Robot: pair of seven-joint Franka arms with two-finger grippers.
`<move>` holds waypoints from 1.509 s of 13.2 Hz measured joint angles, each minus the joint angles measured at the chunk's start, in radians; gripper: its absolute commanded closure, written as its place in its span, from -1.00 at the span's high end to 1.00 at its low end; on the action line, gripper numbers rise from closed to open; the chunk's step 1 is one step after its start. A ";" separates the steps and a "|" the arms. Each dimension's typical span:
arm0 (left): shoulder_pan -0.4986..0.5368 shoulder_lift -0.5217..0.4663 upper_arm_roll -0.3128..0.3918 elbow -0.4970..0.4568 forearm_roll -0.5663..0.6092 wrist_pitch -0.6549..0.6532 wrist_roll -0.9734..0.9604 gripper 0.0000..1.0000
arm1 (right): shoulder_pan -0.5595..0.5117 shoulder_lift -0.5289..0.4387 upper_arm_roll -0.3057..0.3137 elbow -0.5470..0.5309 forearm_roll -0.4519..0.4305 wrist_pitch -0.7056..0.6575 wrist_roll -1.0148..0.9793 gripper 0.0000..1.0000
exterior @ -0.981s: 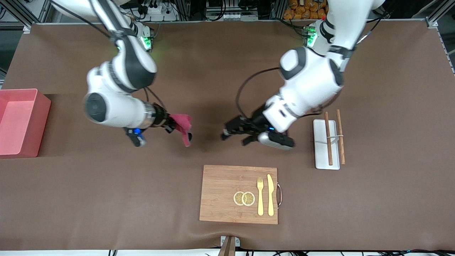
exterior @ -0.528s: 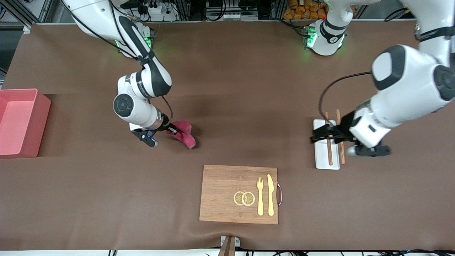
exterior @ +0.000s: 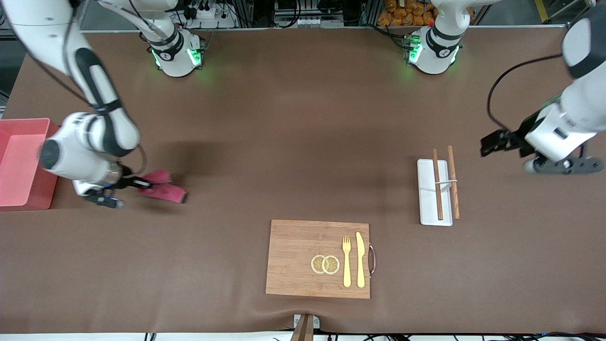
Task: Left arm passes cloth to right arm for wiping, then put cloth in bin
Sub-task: 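Release the cloth from the left gripper and withdraw it while the right gripper holds, then wipe the table with the cloth in the right gripper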
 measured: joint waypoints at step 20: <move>-0.187 -0.140 0.207 0.027 0.002 -0.147 0.146 1.00 | 0.192 0.085 0.031 0.175 -0.080 -0.219 0.351 -1.00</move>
